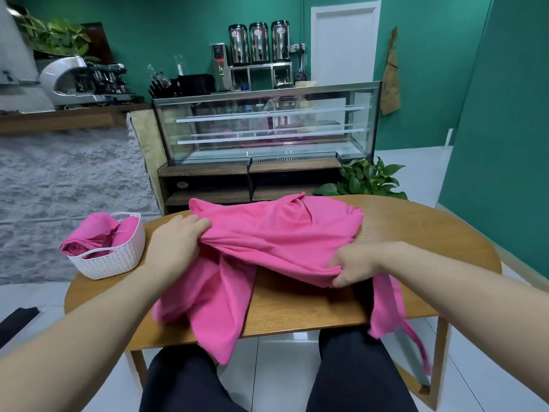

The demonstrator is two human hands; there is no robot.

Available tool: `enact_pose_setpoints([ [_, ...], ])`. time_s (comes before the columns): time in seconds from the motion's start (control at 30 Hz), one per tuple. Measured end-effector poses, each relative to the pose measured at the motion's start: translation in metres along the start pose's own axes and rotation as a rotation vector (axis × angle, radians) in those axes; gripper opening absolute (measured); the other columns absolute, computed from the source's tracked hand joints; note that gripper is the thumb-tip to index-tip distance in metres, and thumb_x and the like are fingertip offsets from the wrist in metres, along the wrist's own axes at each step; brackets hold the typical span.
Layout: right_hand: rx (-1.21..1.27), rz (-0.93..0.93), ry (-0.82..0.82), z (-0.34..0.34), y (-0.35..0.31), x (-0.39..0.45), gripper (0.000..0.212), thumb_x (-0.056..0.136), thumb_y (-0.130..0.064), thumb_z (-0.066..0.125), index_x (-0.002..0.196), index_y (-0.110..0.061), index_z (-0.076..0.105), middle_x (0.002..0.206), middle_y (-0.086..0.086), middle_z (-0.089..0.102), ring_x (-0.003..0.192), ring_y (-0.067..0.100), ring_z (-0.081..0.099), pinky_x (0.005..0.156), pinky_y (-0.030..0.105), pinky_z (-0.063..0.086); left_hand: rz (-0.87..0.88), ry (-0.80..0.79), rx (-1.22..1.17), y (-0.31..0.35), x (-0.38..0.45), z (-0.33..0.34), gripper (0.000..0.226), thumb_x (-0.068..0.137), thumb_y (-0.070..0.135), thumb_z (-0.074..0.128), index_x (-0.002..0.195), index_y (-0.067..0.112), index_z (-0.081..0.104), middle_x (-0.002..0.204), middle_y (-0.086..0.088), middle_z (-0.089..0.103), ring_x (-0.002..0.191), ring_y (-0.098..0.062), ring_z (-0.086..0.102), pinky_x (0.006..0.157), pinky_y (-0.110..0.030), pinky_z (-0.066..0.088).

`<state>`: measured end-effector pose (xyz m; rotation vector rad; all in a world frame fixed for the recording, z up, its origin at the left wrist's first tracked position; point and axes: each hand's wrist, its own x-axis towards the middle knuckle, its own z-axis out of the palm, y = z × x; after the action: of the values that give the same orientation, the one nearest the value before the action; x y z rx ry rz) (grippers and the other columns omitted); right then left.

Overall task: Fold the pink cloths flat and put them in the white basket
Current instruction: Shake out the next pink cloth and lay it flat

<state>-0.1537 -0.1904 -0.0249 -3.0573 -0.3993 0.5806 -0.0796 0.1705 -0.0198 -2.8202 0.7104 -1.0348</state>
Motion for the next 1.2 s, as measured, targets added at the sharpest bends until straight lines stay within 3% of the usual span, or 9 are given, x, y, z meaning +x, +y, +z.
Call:
enact_pose_setpoints([
  [0.07,-0.011,0.020,0.009,0.003,-0.001,0.005,0.012,0.084,-0.027,0.063,0.083,-0.016,0.059,0.084,0.006,0.066,0.079,0.028,0.059,0.065,0.032,0.044,0.260,0.014,0.018,-0.005,0.003,0.000,0.030,0.067,0.016,0.041,0.083,0.020,0.066,0.074,0.000,0.060,0.069,-0.030,0.059,0.056,-0.034,0.046],
  [0.13,0.090,0.050,-0.004,0.005,0.003,0.005,0.010,0.081,-0.015,0.056,0.071,-0.018,0.057,0.073,0.007,0.064,0.068,0.025,0.058,0.058,0.027,0.045,0.312,-0.208,-0.067,-0.001,0.004,-0.002,0.035,0.067,0.026,0.039,0.087,0.023,0.068,0.081,0.003,0.063,0.079,-0.026,0.061,0.067,-0.032,0.048],
  [0.23,0.076,0.090,-0.127,0.007,0.007,0.008,0.006,0.086,-0.025,0.056,0.082,-0.022,0.058,0.084,-0.001,0.065,0.082,0.023,0.060,0.070,0.027,0.049,0.116,-0.674,-0.151,0.001,-0.005,0.002,0.051,0.072,0.061,0.044,0.111,0.034,0.063,0.107,0.012,0.066,0.103,-0.015,0.060,0.088,-0.031,0.046],
  [0.33,0.009,0.150,-0.296,0.013,0.009,0.014,0.020,0.088,-0.044,0.060,0.099,-0.027,0.057,0.099,-0.006,0.060,0.091,0.018,0.055,0.067,0.023,0.043,-0.136,-0.906,-0.482,0.008,-0.012,0.005,0.067,0.076,0.090,0.035,0.107,0.043,0.070,0.110,0.023,0.066,0.104,-0.005,0.058,0.099,-0.030,0.041],
  [0.47,0.351,0.193,-0.368,0.015,0.014,0.027,0.052,0.075,-0.077,0.061,0.093,-0.029,0.064,0.089,-0.001,0.062,0.073,0.017,0.058,0.064,0.026,0.048,-0.292,-0.763,-0.587,0.015,-0.003,0.031,0.052,0.102,0.056,0.034,0.104,0.024,0.073,0.109,0.006,0.072,0.099,-0.011,0.062,0.095,-0.027,0.041],
  [0.6,0.447,0.033,0.091,0.019,0.007,0.064,0.041,0.096,-0.056,0.051,0.096,-0.020,0.071,0.088,0.000,0.068,0.080,0.015,0.059,0.075,0.026,0.045,-0.417,-0.565,-0.460,0.005,0.004,0.076,0.031,0.097,0.025,0.052,0.125,0.019,0.060,0.134,-0.009,0.059,0.119,-0.026,0.056,0.101,-0.032,0.042],
  [0.7,0.408,-0.068,0.296,0.026,-0.001,0.099,0.012,0.094,-0.031,0.060,0.100,-0.023,0.068,0.093,-0.002,0.068,0.084,0.016,0.060,0.079,0.027,0.046,-0.501,-0.591,-0.422,0.001,0.013,0.102,0.046,0.096,0.031,0.051,0.139,0.015,0.049,0.142,-0.016,0.049,0.129,-0.032,0.049,0.107,-0.040,0.039],
  [1.03,0.343,-0.225,0.480,-0.003,-0.063,0.211,0.037,0.093,-0.021,0.053,0.128,-0.027,0.061,0.124,-0.002,0.064,0.117,0.020,0.051,0.105,0.034,0.039,-0.642,-0.717,-0.431,-0.050,0.049,0.185,0.054,0.102,0.041,0.026,0.145,0.011,0.039,0.150,-0.021,0.042,0.136,-0.036,0.042,0.114,-0.043,0.032],
  [1.2,0.193,-0.137,0.413,-0.018,-0.092,0.281,0.032,0.097,-0.040,0.042,0.120,-0.035,0.065,0.121,-0.001,0.069,0.115,0.026,0.059,0.094,0.036,0.048,-0.677,-0.952,-0.201,-0.067,0.059,0.225,0.058,0.100,0.058,0.012,0.155,0.043,0.005,0.166,-0.011,-0.006,0.151,-0.040,0.002,0.121,-0.051,0.003],
])
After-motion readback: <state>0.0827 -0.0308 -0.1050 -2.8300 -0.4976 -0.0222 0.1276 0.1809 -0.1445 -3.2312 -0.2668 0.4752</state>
